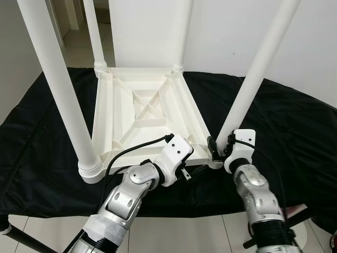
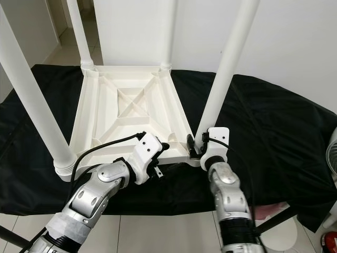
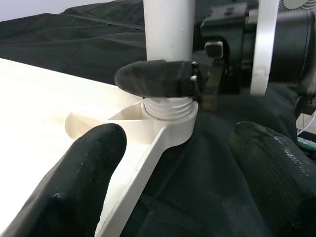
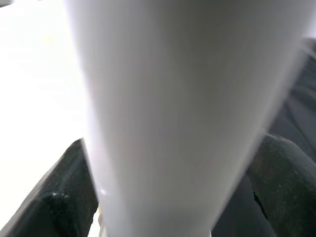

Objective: Building children table

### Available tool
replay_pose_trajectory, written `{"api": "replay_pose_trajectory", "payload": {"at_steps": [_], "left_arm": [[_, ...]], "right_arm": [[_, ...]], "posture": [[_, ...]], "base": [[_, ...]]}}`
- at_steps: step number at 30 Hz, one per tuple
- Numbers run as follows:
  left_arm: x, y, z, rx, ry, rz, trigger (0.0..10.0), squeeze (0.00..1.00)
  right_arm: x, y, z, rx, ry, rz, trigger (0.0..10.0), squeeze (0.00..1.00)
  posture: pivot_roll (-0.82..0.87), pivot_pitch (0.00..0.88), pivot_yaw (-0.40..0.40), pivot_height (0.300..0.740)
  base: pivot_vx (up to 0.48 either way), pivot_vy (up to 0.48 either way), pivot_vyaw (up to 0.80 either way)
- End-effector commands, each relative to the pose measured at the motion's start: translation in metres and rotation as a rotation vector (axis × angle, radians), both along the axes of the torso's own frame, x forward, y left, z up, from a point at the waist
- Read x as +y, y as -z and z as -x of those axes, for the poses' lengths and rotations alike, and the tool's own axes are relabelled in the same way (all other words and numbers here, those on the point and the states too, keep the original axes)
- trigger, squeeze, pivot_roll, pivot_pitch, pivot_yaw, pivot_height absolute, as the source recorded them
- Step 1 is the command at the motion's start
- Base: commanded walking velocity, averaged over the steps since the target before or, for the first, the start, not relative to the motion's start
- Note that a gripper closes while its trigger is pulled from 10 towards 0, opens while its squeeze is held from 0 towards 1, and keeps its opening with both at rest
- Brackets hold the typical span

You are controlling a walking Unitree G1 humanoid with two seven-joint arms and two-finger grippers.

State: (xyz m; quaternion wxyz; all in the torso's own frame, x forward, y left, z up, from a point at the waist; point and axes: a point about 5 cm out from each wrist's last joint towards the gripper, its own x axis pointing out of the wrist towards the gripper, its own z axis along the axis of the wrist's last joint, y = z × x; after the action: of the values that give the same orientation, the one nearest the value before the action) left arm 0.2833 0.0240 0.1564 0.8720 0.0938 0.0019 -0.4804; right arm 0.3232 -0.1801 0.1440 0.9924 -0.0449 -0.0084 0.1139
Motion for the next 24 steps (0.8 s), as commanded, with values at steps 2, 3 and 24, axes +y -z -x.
{"api": "replay_pose_trajectory", "payload": {"at_steps": [2,3,24], "left_arm": [[0.000,0.000,-0.002,-0.007,-0.022,-0.005,10.0,0.00],[0.000,0.000,-0.002,-0.007,-0.021,-0.004,10.0,0.00],[0.001,-0.001,-0.004,-0.011,-0.035,-0.003,10.0,0.00]], "right_arm": [[0.000,-0.001,-0.002,-0.008,-0.081,0.030,10.0,0.00],[-0.003,-0.002,-0.004,-0.005,-0.128,0.054,10.0,0.00],[-0.019,0.023,-0.007,0.116,-0.374,0.135,0.0,0.00]], "posture": [[0.03,0.017,-0.045,0.740],[0.03,0.019,-0.046,0.740],[0.04,0.020,-0.048,0.740]], "base": [[0.000,0.000,0.00],[0.000,0.000,0.00],[0.000,0.000,0.00]]}}
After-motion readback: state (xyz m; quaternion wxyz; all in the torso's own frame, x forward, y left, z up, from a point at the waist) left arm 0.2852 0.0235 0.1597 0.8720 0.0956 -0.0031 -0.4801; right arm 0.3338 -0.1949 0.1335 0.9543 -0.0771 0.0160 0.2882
